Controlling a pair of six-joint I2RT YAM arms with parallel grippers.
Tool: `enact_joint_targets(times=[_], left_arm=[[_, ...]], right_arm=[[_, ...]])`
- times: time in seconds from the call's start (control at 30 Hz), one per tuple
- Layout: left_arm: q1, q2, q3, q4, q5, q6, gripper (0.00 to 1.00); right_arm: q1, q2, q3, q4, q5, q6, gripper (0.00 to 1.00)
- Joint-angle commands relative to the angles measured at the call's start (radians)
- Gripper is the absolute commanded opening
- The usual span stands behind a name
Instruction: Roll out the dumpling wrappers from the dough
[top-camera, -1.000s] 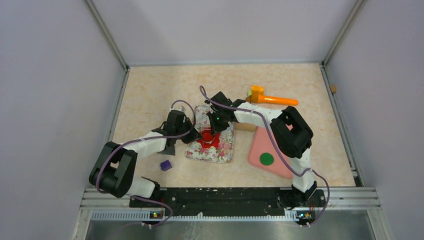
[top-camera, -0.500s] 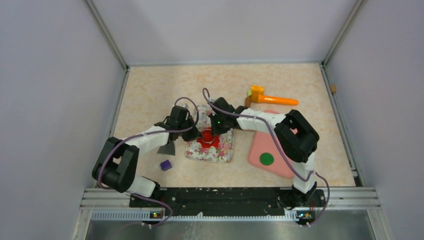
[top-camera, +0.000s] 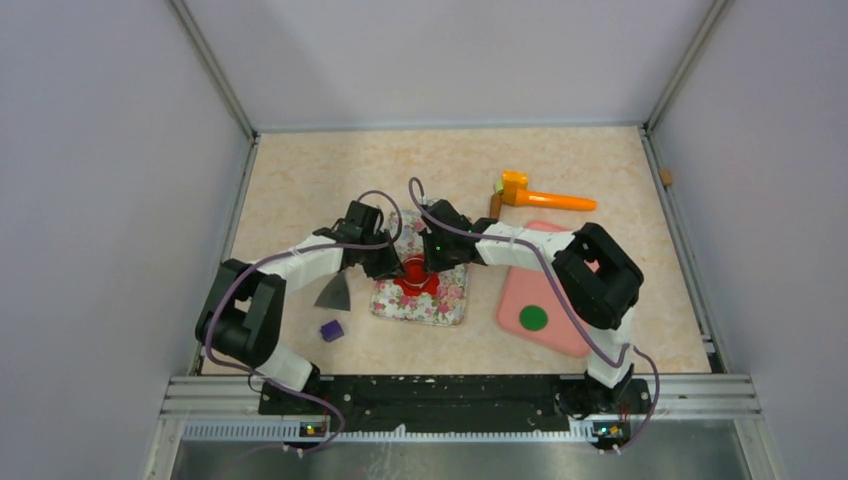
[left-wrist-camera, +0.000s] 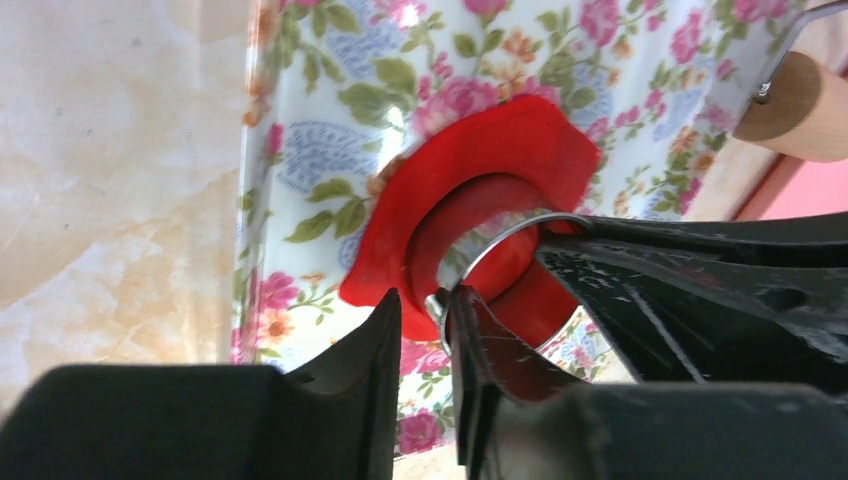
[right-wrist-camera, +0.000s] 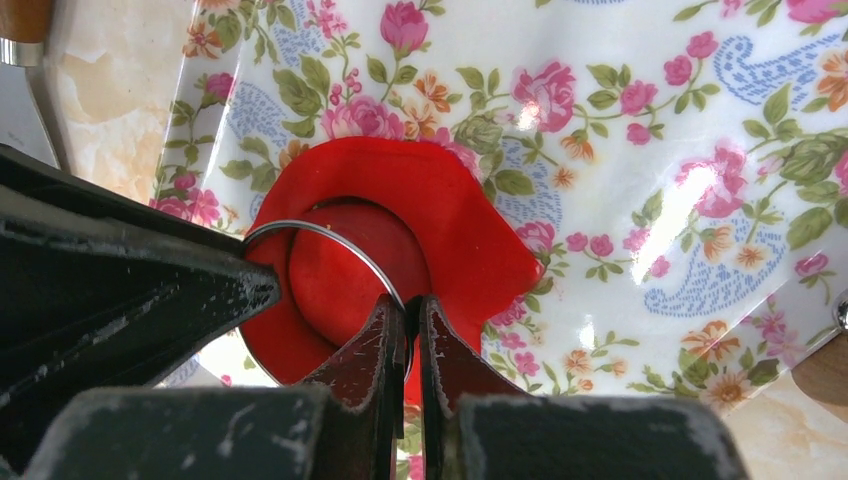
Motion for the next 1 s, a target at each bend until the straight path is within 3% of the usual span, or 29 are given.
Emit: enact_joint_targets(times=[0.0, 0.13, 0.23, 0.43, 0.63, 0.8, 0.97], left_arm=[[0.013, -0.016, 0.016, -0.234, -0.094, 0.088, 0.34], [0.025, -0.134, 0.097, -0.281, -0.081, 0.195, 0.48], [0.058, -0.221, 0.105, -0.295, -0.071, 0.238, 0.51], [0.15, -0.345, 0.068, -0.287, -0.087, 0.284, 0.51], [0.272, -0.389, 0.077, -0.176, -0.122, 0.379, 0.52], [0.308, -0.388, 0.084, -0.124, -0.114, 0.428, 0.52], [0.309, -0.373, 0.059, -0.062, -0.025, 0.468, 0.53]], right_arm=[[-0.005, 0.029, 0.004, -0.186, -0.003, -0.021, 0.0], [-0.023, 0.05, 0.034, -0.192, -0.015, -0.032, 0.0], [-0.026, 0.058, 0.055, -0.199, -0.022, -0.036, 0.0], [-0.027, 0.027, 0.117, -0.204, -0.019, -0.064, 0.0], [-0.061, -0.064, 0.216, -0.202, -0.091, -0.113, 0.0], [-0.12, -0.147, 0.312, -0.201, -0.19, -0.163, 0.0], [-0.192, -0.235, 0.295, -0.247, -0.121, -0.22, 0.0]])
